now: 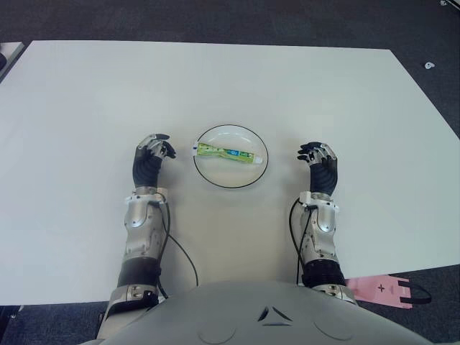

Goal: Put the toothpaste on the table into the plate.

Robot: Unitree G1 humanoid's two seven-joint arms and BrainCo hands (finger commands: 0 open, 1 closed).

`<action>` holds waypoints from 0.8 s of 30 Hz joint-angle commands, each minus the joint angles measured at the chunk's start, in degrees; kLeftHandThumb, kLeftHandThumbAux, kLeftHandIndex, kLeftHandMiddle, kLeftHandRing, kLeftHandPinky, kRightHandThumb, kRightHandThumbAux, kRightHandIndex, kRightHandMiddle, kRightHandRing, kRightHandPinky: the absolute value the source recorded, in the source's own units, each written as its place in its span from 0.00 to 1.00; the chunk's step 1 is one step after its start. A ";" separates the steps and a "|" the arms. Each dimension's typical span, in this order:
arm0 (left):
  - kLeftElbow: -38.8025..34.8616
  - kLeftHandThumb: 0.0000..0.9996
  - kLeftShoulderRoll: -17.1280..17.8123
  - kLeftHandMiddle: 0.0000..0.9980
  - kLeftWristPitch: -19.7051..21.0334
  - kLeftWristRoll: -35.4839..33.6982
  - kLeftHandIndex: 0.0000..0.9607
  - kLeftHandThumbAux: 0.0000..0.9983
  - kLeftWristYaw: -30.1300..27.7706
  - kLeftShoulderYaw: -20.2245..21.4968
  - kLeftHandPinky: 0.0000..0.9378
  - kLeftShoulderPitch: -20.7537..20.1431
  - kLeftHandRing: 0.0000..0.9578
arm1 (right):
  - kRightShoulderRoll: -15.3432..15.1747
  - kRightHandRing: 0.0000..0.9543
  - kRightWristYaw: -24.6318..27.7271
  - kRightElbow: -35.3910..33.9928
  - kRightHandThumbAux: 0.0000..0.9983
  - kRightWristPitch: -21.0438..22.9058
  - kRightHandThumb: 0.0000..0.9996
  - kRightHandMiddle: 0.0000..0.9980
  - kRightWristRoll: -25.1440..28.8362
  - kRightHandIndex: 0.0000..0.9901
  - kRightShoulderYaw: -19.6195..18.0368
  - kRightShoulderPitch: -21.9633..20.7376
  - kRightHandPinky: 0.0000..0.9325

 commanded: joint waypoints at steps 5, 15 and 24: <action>7.01 0.71 -0.46 0.63 3.91 0.23 0.46 0.72 0.07 0.36 0.62 4.43 0.63 | 0.13 0.53 3.62 5.31 0.73 0.84 0.70 0.52 0.35 0.44 -0.59 0.53 0.55; 6.43 0.71 -0.73 0.62 5.47 -0.22 0.46 0.72 0.61 0.46 0.60 4.46 0.62 | 0.63 0.56 8.47 10.34 0.73 2.79 0.71 0.53 2.56 0.44 -1.66 -0.92 0.59; 5.81 0.71 -0.84 0.62 6.37 -0.71 0.46 0.72 0.20 0.30 0.61 4.64 0.61 | 1.27 0.55 10.98 12.14 0.73 5.92 0.70 0.52 3.92 0.43 -2.76 -1.10 0.56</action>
